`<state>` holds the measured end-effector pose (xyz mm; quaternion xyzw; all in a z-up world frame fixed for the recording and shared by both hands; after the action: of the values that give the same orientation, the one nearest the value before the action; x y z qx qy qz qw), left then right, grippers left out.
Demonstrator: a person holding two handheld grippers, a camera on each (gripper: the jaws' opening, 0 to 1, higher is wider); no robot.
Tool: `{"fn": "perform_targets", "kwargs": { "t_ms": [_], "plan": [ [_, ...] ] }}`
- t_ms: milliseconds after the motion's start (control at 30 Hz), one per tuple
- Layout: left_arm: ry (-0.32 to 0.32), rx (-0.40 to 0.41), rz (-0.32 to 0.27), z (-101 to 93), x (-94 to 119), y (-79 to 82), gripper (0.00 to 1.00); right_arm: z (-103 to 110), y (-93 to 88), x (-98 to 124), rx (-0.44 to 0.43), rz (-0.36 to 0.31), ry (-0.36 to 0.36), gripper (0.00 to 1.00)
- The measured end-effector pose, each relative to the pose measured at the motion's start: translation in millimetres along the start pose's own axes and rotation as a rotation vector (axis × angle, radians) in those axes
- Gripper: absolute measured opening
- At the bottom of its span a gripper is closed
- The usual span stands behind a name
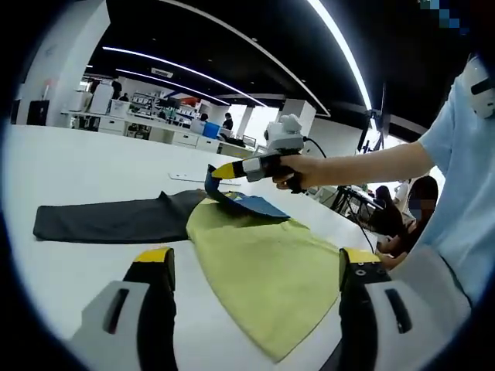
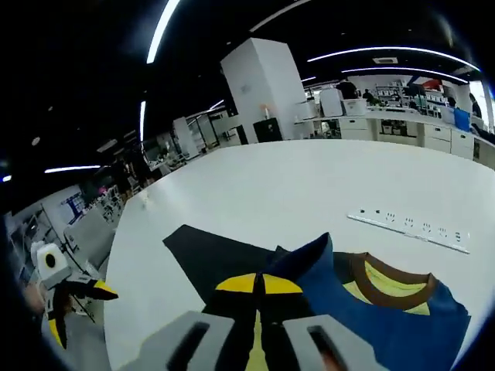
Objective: Fold the garment on the visible template until the final outline fits inside the template.
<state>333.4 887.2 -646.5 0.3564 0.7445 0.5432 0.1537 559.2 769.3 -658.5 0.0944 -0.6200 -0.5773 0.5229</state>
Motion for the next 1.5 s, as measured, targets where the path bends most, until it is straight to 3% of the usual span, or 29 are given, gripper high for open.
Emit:
{"fn": "perform_targets", "kwargs": {
  "t_ms": [167,400,833,967,1000,1133,1367,1500],
  "plan": [
    [0.004,0.008,-0.001,1.6,1,0.2,0.84,1,-19.0,-13,0.004,0.05,-0.009,0.0],
    [0.006,0.011,0.002,2.8,2,-0.1,0.83,-1,-26.5,-25,-0.037,0.073,-0.002,0.0],
    [0.013,0.027,-0.009,7.3,4,0.2,0.83,2,-40.2,-40,-0.037,0.116,0.002,0.0],
    [0.012,0.03,-0.007,7.6,4,-0.6,0.83,2,-41.8,-40,-0.006,0.114,-0.013,0.0],
    [0.011,0.034,-0.01,7.6,4,-0.5,0.83,3,-40.5,-39,0.026,0.091,-0.011,0.0],
    [0.011,0.035,-0.011,7.4,4,-0.7,0.84,4,-38.8,-35,0.025,0.061,-0.015,0.01],
    [0.007,0.036,-0.003,5.8,3,-2.2,0.84,-2,-38.9,-27,0.036,0.003,-0.031,0.38],
    [0.006,0.039,-0.001,5.5,3,-3.0,0.84,-5,-38.2,-23,0.061,-0.018,-0.041,0.51]
  ]
}}
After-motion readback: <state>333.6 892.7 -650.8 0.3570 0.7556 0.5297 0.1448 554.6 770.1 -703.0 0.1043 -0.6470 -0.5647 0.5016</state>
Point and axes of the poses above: the point that each gripper's makers call its tool centre point, and the gripper's own axes: x roughly backward along the fingers, z roughly to its left, y roughly out of its top, the point moved 6 cm from there along x, roughly backward along the fingers, and after that the axes turned 6 degrees about -y, right-handed, at the moved point
